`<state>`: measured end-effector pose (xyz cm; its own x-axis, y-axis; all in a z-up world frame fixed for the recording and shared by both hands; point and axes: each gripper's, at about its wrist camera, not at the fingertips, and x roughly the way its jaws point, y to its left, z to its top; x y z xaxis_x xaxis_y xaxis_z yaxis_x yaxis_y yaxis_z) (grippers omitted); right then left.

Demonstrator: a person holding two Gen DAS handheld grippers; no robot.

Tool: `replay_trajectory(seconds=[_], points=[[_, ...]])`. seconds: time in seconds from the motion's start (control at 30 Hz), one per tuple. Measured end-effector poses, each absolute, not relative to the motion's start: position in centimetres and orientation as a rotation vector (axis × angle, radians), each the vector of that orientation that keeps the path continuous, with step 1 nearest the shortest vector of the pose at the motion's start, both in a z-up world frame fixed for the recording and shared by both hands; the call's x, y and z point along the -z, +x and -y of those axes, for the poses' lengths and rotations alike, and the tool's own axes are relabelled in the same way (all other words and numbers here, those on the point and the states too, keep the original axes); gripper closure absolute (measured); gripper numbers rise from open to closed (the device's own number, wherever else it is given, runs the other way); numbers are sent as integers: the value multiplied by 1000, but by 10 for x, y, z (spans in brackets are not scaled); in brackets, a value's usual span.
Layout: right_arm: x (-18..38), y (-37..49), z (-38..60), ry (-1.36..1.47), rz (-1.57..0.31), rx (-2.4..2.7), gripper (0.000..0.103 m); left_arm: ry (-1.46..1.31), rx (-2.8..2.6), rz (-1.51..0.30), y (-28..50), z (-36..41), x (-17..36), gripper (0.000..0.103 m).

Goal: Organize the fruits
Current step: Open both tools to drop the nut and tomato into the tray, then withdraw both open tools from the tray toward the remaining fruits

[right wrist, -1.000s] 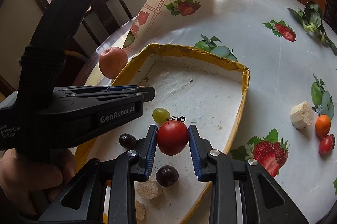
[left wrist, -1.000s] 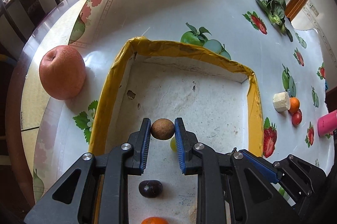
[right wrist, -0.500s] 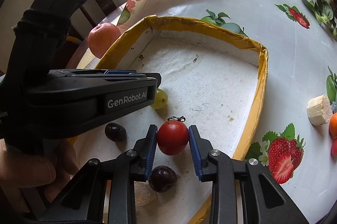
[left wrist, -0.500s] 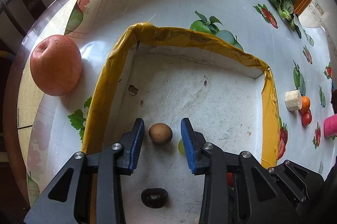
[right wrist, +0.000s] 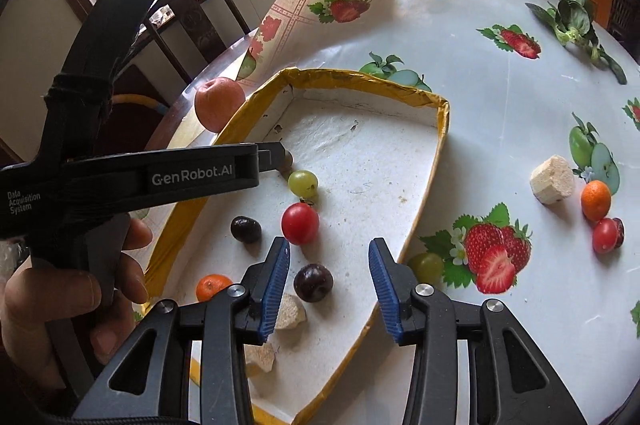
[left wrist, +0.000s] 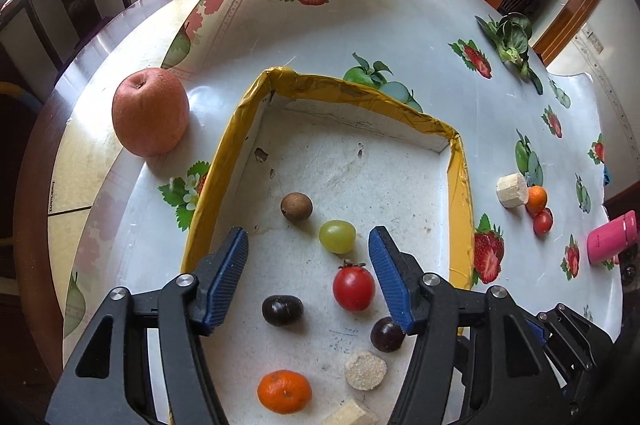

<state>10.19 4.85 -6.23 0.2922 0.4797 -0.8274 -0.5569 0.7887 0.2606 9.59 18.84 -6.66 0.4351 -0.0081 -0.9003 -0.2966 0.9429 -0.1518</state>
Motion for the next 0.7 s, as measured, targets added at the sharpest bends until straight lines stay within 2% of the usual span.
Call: replay_trajectory(seconds=[0.33, 0.7], points=[[41, 78, 8, -26, -1043, -614, 59, -259, -128, -1101, 77, -149, 54, 41], [43, 72, 53, 5, -1052, -538, 59, -242, -84, -1098, 70, -118, 48, 41]])
